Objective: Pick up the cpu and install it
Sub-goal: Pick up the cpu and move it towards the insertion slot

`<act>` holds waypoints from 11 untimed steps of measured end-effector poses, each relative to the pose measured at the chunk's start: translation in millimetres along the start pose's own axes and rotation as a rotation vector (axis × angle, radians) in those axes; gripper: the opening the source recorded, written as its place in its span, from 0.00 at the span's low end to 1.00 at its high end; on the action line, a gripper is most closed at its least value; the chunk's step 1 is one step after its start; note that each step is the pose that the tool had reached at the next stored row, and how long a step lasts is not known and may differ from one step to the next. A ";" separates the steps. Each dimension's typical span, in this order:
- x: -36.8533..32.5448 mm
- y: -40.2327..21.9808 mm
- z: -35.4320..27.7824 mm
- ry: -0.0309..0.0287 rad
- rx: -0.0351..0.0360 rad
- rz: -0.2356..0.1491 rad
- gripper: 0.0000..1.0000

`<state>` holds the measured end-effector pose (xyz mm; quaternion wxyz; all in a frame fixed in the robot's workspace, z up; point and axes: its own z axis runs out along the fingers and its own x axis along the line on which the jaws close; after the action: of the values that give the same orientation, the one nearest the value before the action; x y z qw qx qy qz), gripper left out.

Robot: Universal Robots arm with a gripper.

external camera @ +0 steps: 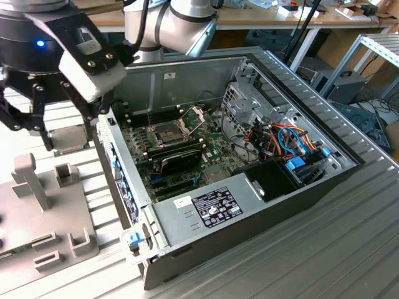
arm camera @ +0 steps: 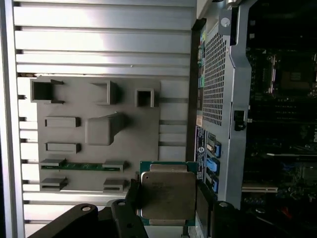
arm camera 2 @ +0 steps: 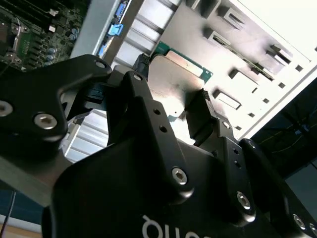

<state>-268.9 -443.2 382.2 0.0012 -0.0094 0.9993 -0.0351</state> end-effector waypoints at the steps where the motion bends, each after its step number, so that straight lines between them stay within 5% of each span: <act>1: -4.3 -0.1 0.1 0.0000 0.0000 0.000 0.55; 11: -56.9 -1.1 0.7 0.0009 0.0000 0.000 0.55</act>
<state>-212.0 -443.3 381.7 0.0008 -0.0095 0.9993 -0.0351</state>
